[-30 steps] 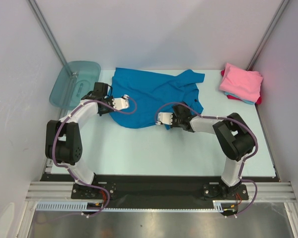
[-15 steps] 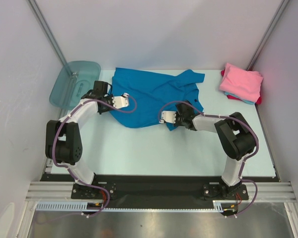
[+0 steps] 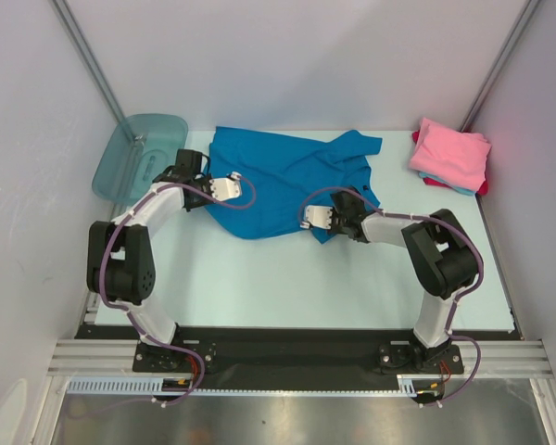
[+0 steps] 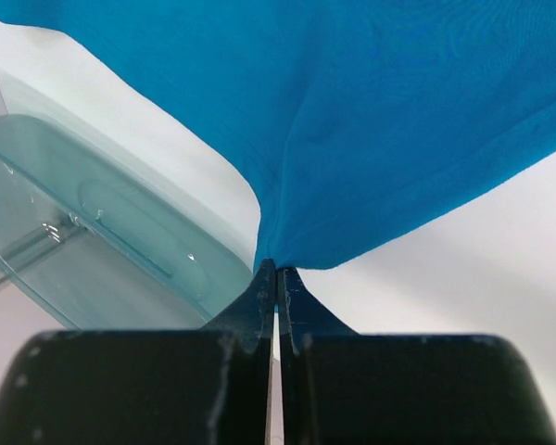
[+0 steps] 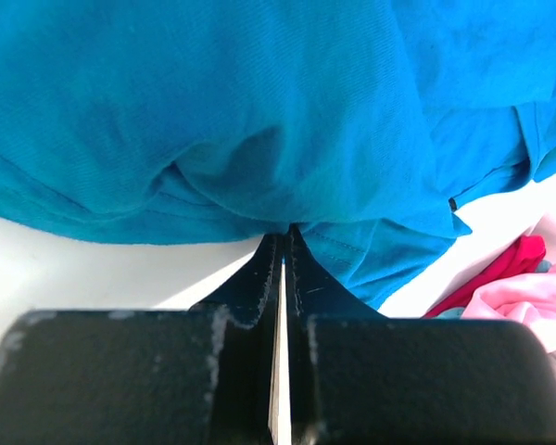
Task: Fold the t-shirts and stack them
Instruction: Move the tshirt to the center of the board
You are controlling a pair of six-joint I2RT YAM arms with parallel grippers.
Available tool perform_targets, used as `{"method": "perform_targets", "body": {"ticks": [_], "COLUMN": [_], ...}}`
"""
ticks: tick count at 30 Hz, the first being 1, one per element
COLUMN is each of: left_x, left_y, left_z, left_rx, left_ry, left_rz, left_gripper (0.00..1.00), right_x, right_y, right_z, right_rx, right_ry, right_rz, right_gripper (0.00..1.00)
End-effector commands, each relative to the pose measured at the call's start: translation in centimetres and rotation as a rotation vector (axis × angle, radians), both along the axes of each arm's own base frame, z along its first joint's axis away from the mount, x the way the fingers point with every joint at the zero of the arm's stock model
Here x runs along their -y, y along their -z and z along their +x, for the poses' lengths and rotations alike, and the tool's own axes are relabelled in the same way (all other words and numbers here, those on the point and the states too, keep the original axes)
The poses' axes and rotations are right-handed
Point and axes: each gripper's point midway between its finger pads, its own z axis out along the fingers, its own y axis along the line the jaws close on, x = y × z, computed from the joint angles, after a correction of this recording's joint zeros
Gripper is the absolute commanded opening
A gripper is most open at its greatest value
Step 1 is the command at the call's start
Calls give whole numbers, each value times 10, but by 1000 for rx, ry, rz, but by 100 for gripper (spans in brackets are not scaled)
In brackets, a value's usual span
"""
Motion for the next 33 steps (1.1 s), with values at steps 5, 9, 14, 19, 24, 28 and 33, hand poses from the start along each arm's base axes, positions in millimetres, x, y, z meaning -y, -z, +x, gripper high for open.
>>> {"method": "perform_targets", "body": {"ticks": [5,9,14,19,24,28,33], "left_x": [9,11,12,11,8,5,-13], "left_y": [-14,-15,-14,-13,-18,-22,-29], "left_z": [11,9,7,6,5,-1,-14], "left_rx": [39,37,29,30,36,23,9], "left_ry": [8,12,15,15,29,36,22], "left_rz": [-31,-42,-42,-40,-24,-20,1], "left_gripper": [0,0,0,0,0,1,0], "right_x": [-11,-22,-27,-11,28,56,87], "right_y": [-67,-115,-142,-134,-114,-113,-126], "right_z": [32,37,7,-27,-66,-74,-67], "right_rx": [181,146,-114,-234,-404,-445,-391], "right_ry": [44,65,103,91,126,191,275], "right_rz": [34,139,219,188,111,86,83], "right_gripper": [0,0,0,0,0,0,0]}}
